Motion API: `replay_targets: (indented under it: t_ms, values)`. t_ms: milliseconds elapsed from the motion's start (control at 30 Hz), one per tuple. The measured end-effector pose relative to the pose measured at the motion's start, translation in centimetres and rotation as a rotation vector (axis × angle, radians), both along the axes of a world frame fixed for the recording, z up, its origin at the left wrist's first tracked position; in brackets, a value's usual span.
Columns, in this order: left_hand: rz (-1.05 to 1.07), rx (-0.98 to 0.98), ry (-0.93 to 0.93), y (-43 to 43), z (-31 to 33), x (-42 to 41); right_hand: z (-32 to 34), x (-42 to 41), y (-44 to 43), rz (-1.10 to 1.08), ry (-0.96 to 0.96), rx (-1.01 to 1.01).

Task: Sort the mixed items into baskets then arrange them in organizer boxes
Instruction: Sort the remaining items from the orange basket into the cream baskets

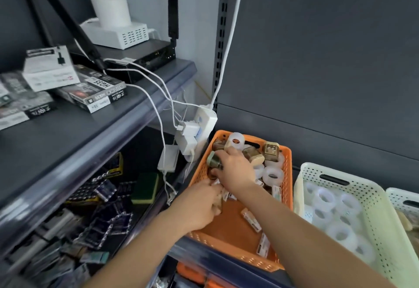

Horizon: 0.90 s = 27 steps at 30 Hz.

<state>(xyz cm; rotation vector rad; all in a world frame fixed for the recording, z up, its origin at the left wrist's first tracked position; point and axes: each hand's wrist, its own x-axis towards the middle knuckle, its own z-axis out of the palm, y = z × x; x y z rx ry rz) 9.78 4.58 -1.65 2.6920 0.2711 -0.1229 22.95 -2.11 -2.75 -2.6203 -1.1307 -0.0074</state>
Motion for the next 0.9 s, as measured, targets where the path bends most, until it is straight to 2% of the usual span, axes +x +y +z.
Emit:
replay_targets:
  t_ms: [67, 133, 267, 433, 667, 900]
  values:
    - [0.027, -0.015, -0.027, 0.1, 0.3, -0.2, -0.2, 0.1, 0.2, -0.019, -0.03, 0.009]
    - [0.05, -0.021, -0.06, 0.3, 0.6, -0.3, -0.1, 0.3, -0.1, -0.039, 0.027, 0.04]
    - [0.048, -0.082, -0.12, 0.7, 1.2, 0.4, 0.7, 0.8, -2.7, -0.108, 0.159, 0.218]
    - [0.068, -0.236, -0.253, -0.9, 1.9, 2.5, 2.4, 0.7, -7.6, -0.187, 0.16, 0.415]
    - [-0.006, -0.348, -0.385, -7.1, 3.0, 6.0, 4.9, 0.8, -16.7, -0.353, 0.115, 0.587]
    - [-0.177, -0.411, -0.41, -18.1, 3.7, 9.7, 4.7, 1.4, -29.4, -0.545, 0.044, 0.571]
